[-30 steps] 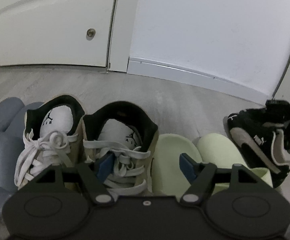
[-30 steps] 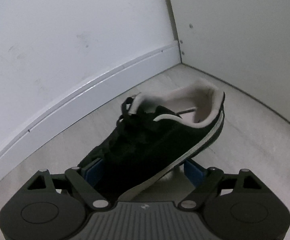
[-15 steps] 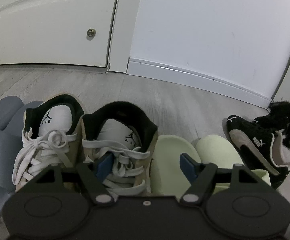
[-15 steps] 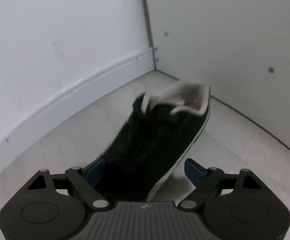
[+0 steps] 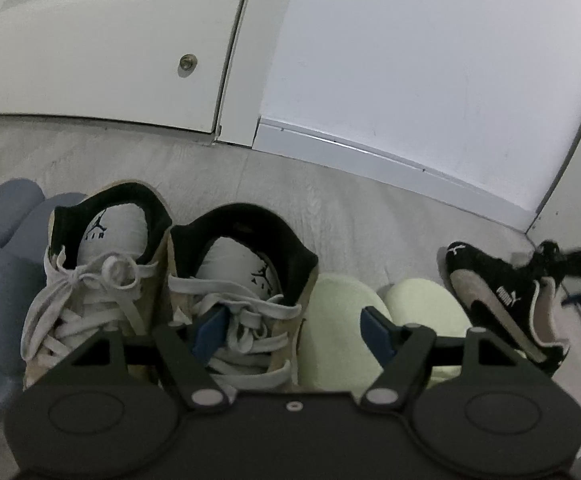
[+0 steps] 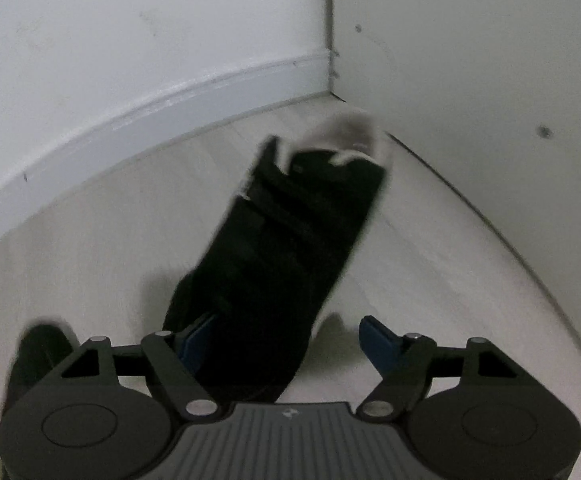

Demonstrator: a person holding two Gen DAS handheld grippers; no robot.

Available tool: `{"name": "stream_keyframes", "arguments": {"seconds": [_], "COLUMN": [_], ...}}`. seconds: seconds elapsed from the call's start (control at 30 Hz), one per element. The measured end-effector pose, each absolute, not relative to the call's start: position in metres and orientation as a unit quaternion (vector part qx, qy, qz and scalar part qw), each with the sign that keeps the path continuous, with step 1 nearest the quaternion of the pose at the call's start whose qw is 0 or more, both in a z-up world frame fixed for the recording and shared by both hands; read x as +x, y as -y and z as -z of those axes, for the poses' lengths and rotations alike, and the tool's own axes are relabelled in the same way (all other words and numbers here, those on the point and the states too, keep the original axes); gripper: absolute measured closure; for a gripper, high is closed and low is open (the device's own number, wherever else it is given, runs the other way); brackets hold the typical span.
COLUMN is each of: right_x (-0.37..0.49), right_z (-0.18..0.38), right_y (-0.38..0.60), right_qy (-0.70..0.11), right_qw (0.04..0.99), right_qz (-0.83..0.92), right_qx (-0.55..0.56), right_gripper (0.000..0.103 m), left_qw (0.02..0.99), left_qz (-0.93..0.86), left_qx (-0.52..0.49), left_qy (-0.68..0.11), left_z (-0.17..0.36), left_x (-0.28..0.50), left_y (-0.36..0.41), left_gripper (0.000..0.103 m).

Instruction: Organize scattered shoes

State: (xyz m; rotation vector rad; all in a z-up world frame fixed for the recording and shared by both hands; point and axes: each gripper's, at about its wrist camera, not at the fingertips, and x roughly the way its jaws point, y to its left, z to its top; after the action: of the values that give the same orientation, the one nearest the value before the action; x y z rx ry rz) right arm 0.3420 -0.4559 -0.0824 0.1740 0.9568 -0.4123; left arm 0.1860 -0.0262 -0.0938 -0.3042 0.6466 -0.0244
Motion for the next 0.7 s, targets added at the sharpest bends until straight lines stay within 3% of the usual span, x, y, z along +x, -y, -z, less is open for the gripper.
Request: {"name": "stream_keyframes", "arguments": {"seconds": [0.07, 0.17, 0.43, 0.57, 0.7], "right_x": [0.32, 0.305, 0.345, 0.364, 0.365], "right_z": [0.077, 0.08, 0.118, 0.126, 0.12], "right_y": [0.448, 0.443, 0.464, 0.445, 0.443], "right_qy": [-0.423, -0.387, -0.367, -0.382, -0.39], "right_qw": [0.882, 0.902, 0.909, 0.91, 0.908], "right_qz": [0.202, 0.192, 0.16, 0.153, 0.148], "right_qx": [0.041, 0.006, 0.112, 0.046, 0.034], "right_gripper": [0.022, 0.005, 0.005, 0.004, 0.009], "left_qw": [0.936, 0.936, 0.938, 0.94, 0.941], "left_qz": [0.012, 0.011, 0.011, 0.01, 0.007], "left_qx": [-0.155, -0.156, -0.142, -0.131, -0.123], "left_qy": [-0.315, -0.314, -0.315, -0.315, -0.314], "left_z": [0.094, 0.094, 0.094, 0.094, 0.094], "left_x": [0.186, 0.186, 0.187, 0.188, 0.187], "left_y": [0.026, 0.026, 0.028, 0.03, 0.032], "left_gripper": [0.029, 0.029, 0.029, 0.029, 0.029]}}
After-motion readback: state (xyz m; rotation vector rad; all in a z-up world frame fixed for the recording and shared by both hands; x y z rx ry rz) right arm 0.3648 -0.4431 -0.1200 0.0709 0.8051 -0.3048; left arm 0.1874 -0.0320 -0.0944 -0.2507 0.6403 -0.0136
